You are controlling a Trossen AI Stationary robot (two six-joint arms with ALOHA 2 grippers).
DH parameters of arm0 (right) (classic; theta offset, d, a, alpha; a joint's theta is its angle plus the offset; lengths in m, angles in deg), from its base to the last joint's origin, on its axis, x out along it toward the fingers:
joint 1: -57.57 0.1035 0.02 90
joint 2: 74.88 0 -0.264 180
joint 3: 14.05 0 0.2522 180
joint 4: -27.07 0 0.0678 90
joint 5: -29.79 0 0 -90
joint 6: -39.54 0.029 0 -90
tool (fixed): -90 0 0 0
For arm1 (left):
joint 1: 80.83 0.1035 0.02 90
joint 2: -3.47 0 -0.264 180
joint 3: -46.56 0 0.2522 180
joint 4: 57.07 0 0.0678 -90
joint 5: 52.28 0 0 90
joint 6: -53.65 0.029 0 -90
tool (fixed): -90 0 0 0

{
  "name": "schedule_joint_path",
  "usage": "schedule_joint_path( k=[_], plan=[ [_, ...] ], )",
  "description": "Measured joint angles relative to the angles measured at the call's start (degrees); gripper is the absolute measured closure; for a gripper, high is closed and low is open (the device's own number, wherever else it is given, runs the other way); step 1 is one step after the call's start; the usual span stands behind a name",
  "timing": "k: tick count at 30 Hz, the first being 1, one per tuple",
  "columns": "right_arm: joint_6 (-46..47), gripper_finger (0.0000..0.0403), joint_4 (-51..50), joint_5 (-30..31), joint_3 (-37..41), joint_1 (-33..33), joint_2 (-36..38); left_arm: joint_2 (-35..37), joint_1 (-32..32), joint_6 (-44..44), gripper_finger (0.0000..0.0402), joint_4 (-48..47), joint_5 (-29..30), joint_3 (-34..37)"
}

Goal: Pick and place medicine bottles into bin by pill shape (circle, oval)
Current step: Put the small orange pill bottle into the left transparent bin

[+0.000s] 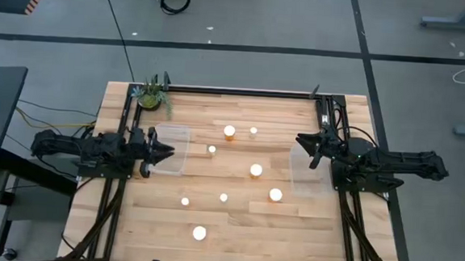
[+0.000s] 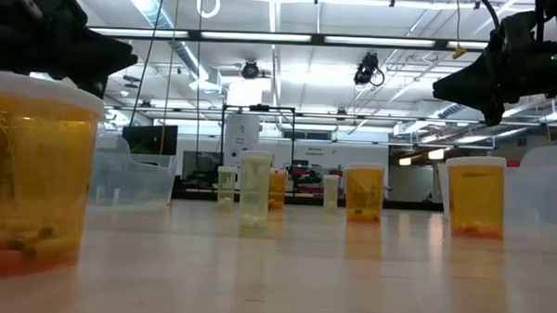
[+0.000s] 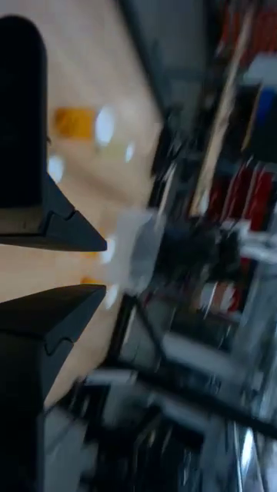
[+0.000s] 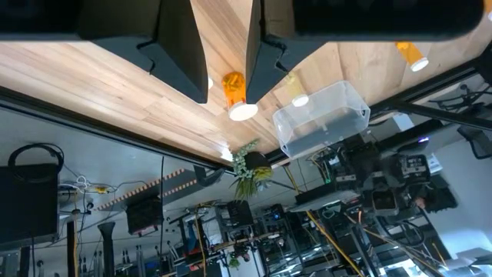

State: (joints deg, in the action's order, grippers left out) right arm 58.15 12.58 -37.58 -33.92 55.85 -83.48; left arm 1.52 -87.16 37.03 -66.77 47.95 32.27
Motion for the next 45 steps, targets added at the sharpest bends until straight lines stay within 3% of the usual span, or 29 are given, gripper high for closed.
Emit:
schedule_joint_path(
  k=[7,17,30,40,45],
  plan=[
    [0.00,0.0306,0.00,0.00,0.00,-0.02,0.02,-6.85,-0.02,-8.78,0.0337,-8.96,-4.97,-3.27],
    [0.00,0.0306,0.00,0.02,-0.01,0.00,0.01,-22.90,-2.96,-10.97,0.0320,-7.85,-7.44,-6.72],
    [0.00,0.0306,-0.02,0.01,-0.02,-0.02,0.01,-40.53,-11.52,-5.57,0.0306,-9.16,-0.73,-17.25],
    [0.00,0.0306,-0.01,0.01,0.00,-0.01,0.00,-53.46,-14.83,-7.49,0.0261,-21.21,0.71,-28.05],
    [0.00,0.0306,0.00,0.02,-0.01,0.00,0.02,-60.26,-16.34,-9.74,0.0249,-31.96,0.71,-35.69]
  ],
)
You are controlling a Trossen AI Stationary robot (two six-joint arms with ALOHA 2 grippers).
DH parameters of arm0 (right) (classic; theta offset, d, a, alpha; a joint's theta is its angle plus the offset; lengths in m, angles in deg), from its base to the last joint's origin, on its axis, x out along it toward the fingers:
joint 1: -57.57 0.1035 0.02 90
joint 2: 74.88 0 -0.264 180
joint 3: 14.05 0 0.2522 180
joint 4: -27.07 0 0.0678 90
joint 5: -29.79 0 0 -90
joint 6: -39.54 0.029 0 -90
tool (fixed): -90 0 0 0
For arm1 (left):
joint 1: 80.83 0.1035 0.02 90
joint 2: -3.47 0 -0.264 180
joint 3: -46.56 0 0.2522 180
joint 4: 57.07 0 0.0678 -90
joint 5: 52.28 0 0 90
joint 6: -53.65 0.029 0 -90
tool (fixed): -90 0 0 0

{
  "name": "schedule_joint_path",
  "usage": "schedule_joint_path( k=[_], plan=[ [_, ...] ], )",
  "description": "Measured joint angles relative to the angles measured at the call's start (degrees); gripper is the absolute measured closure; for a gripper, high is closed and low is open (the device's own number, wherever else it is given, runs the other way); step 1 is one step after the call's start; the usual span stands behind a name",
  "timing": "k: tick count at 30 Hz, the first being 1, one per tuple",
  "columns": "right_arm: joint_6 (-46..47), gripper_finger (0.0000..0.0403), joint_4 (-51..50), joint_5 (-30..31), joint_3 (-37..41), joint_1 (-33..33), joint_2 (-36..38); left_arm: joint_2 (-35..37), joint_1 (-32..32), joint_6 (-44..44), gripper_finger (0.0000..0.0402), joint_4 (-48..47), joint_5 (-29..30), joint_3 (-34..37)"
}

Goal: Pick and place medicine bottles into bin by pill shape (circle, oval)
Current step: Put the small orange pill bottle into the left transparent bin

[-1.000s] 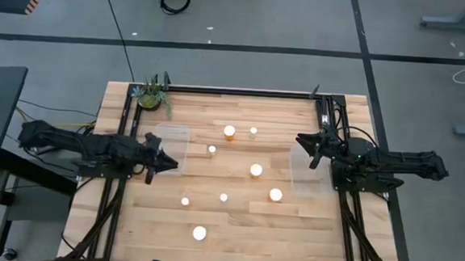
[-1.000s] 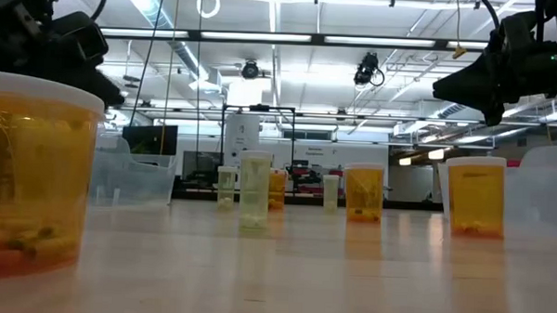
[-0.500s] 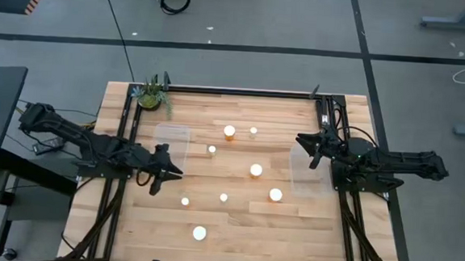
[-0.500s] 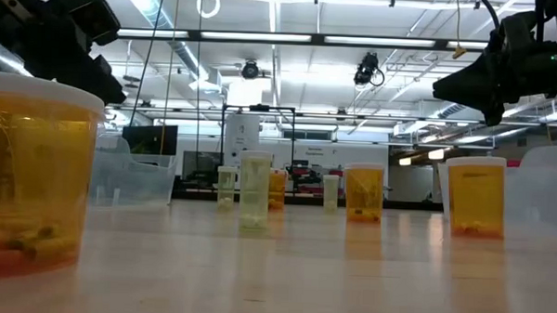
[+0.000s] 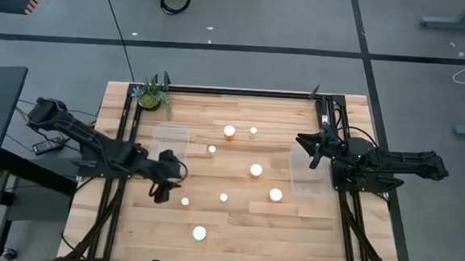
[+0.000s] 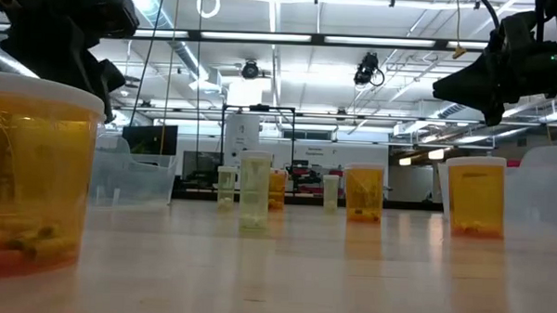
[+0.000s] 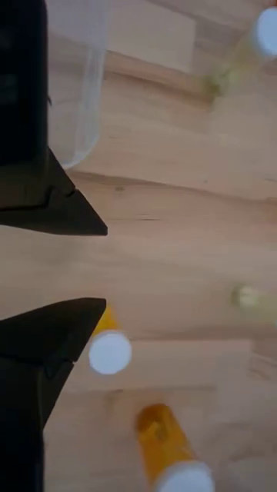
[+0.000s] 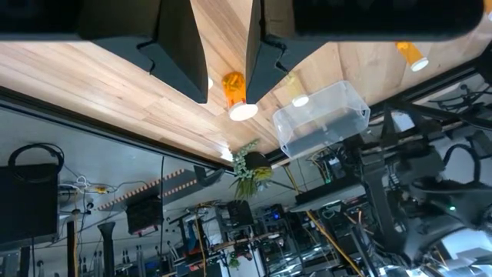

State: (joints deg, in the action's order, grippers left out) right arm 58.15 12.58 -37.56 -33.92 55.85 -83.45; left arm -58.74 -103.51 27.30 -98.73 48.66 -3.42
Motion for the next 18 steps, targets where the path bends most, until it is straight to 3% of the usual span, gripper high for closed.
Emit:
schedule_joint_path(
  k=[18],
  plan=[
    [0.00,0.0306,0.00,0.00,-0.01,0.00,-0.02,-19.26,-6.36,-4.52,0.0248,-22.71,-0.19,-20.48]
  ],
)
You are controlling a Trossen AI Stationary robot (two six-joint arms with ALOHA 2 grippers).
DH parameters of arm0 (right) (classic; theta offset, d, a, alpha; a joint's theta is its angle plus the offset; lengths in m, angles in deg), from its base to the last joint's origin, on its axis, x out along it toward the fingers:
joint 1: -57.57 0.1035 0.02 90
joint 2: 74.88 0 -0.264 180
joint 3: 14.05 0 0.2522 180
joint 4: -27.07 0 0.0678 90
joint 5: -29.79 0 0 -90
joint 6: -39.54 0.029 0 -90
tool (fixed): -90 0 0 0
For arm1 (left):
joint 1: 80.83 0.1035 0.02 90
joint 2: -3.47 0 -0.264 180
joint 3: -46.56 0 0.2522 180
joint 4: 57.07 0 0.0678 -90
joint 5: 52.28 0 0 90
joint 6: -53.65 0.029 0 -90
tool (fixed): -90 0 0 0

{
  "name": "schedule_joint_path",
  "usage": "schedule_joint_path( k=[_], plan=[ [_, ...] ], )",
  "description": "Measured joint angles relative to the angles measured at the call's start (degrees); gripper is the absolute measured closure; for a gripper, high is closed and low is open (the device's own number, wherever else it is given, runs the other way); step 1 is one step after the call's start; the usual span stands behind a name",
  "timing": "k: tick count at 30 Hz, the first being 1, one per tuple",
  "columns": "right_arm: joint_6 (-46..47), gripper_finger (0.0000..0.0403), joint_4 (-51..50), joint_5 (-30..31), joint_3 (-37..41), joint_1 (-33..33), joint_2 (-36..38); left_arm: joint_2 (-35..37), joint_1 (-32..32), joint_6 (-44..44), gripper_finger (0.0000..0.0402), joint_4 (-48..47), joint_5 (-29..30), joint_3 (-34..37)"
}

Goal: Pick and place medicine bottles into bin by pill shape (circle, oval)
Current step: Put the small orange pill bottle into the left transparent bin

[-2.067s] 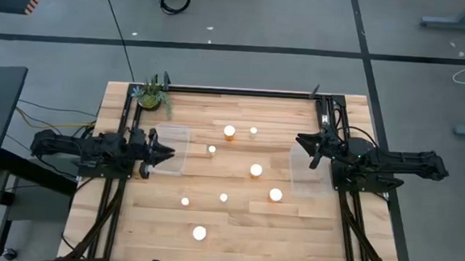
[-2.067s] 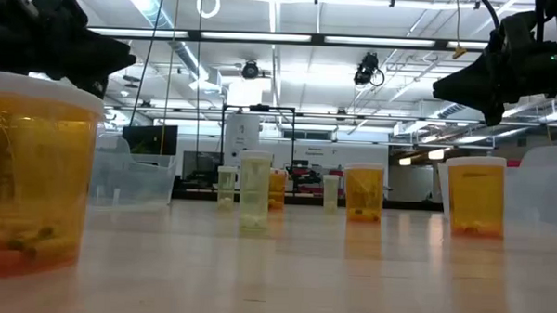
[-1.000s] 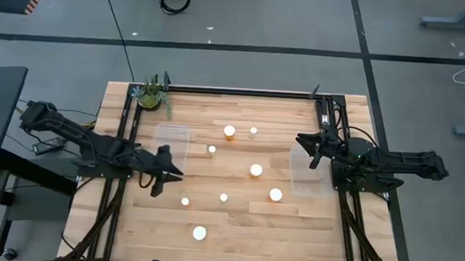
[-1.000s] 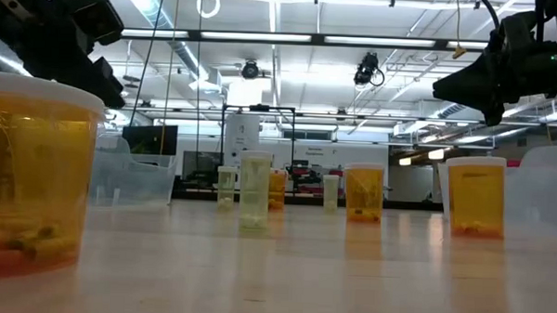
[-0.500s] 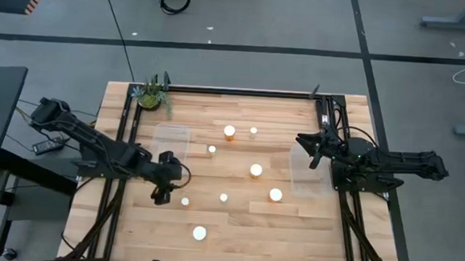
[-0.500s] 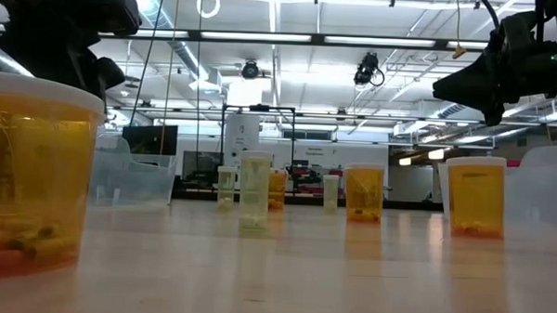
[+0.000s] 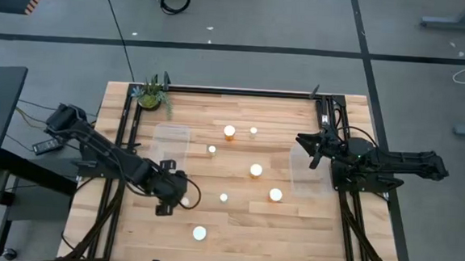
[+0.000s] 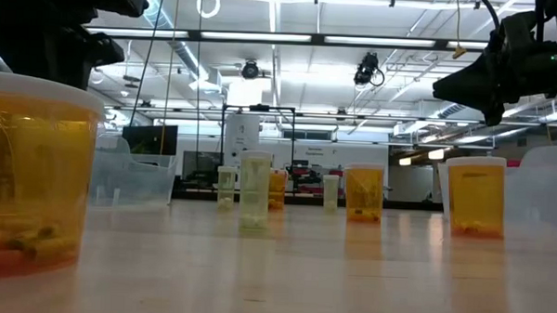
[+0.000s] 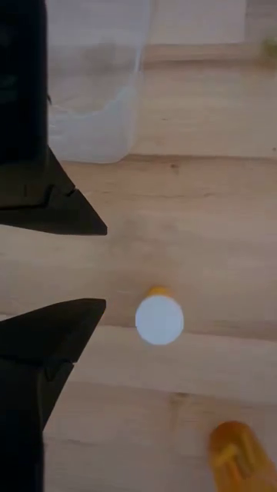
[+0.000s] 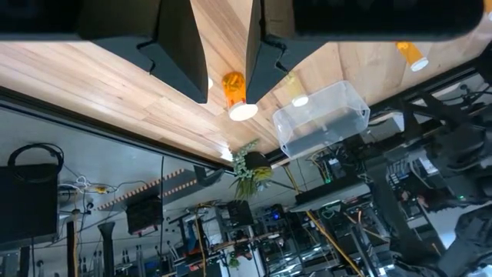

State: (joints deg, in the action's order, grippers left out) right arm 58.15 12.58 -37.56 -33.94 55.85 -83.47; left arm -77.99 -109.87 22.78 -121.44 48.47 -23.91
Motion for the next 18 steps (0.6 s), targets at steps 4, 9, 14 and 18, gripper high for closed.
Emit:
schedule_joint_path(
  k=[4,9,14,18],
  plan=[
    [0.00,0.0306,-0.01,0.00,0.00,0.00,0.02,-2.70,-0.11,0.02,0.0244,-2.88,-0.04,-2.47],
    [0.00,0.0306,-0.02,0.00,0.01,0.00,0.02,-4.06,-0.11,1.79,0.0217,-4.94,-0.04,-4.63],
    [0.00,0.0306,-0.02,0.00,0.00,-0.02,0.02,-4.01,-0.04,2.86,0.0189,-5.68,-0.04,-5.01],
    [0.00,0.0306,-0.02,0.00,0.00,0.00,0.02,-4.01,-0.07,2.02,0.0178,-5.71,-0.66,-5.01]
  ],
)
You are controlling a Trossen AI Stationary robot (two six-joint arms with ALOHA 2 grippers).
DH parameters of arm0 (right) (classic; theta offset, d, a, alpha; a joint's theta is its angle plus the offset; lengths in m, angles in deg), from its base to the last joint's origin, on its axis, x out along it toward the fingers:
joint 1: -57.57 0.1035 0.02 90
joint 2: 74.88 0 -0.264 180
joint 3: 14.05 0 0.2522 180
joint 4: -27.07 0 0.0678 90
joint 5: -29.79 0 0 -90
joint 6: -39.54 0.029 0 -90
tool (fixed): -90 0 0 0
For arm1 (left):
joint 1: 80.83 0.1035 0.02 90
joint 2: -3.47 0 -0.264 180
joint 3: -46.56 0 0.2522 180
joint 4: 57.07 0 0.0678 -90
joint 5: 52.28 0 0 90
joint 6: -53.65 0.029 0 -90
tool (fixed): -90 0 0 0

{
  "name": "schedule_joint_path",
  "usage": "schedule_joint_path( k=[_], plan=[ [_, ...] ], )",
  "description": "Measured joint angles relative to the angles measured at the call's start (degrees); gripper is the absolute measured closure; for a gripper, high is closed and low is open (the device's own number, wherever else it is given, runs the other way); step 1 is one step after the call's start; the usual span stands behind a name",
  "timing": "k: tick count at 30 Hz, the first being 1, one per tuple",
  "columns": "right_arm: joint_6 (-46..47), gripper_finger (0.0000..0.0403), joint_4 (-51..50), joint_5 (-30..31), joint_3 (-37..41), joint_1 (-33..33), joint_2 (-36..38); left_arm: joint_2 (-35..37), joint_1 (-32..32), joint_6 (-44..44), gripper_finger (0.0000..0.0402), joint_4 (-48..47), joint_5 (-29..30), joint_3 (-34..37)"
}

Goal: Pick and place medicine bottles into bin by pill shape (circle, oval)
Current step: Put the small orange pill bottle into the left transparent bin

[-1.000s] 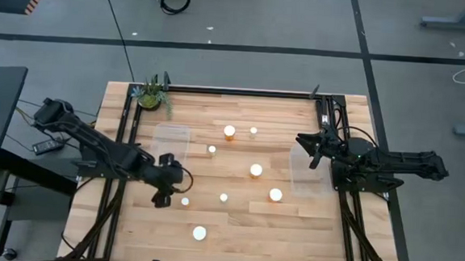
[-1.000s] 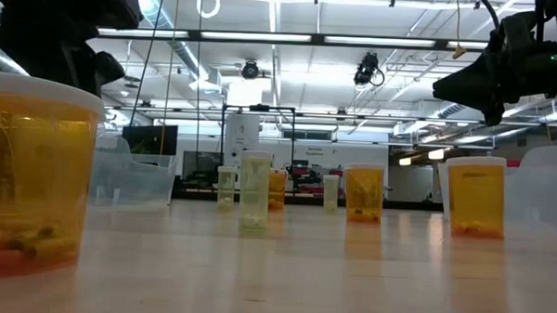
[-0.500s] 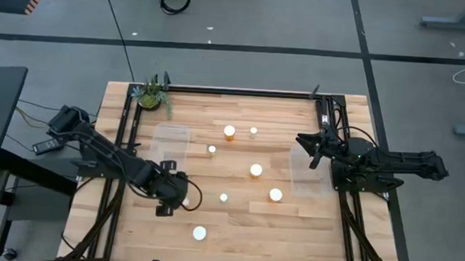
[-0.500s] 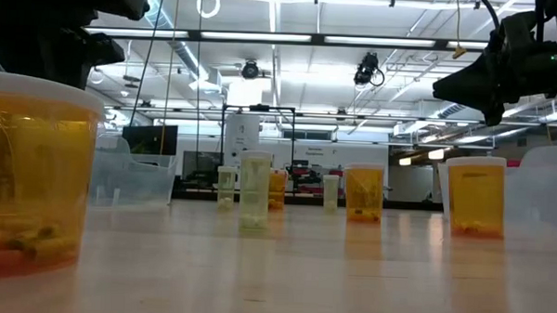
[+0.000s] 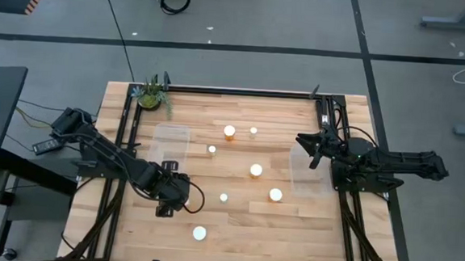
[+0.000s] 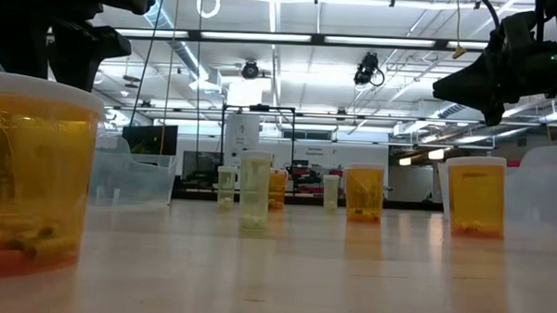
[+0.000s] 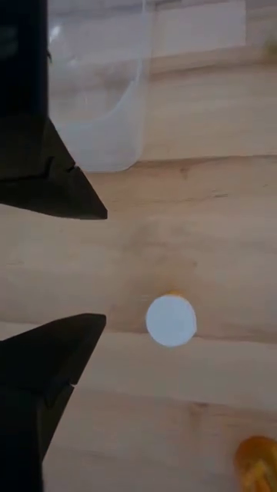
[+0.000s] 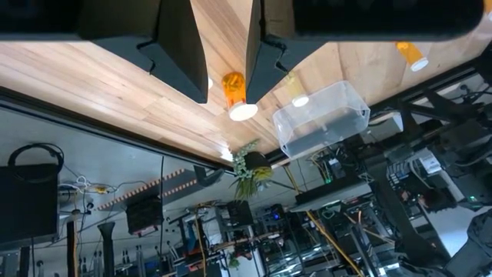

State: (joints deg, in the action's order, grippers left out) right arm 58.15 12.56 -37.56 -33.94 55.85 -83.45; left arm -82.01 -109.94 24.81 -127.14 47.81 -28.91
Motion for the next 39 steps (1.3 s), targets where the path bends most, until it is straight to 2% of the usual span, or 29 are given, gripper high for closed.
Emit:
schedule_joint_path(
  k=[14,25,39],
  plan=[
    [0.00,0.0306,0.02,0.00,0.00,-0.01,-0.01,-0.04,0.07,-5.49,0.0179,0.07,-3.74,0.00],
    [0.00,0.0306,0.02,-0.01,0.01,0.00,0.00,-4.59,0.04,-5.92,0.0178,0.33,-6.80,0.04],
    [0.00,0.0306,-0.19,0.00,0.02,0.00,-0.09,-9.80,0.04,-6.07,0.0177,5.10,-6.73,0.22]
  ],
)
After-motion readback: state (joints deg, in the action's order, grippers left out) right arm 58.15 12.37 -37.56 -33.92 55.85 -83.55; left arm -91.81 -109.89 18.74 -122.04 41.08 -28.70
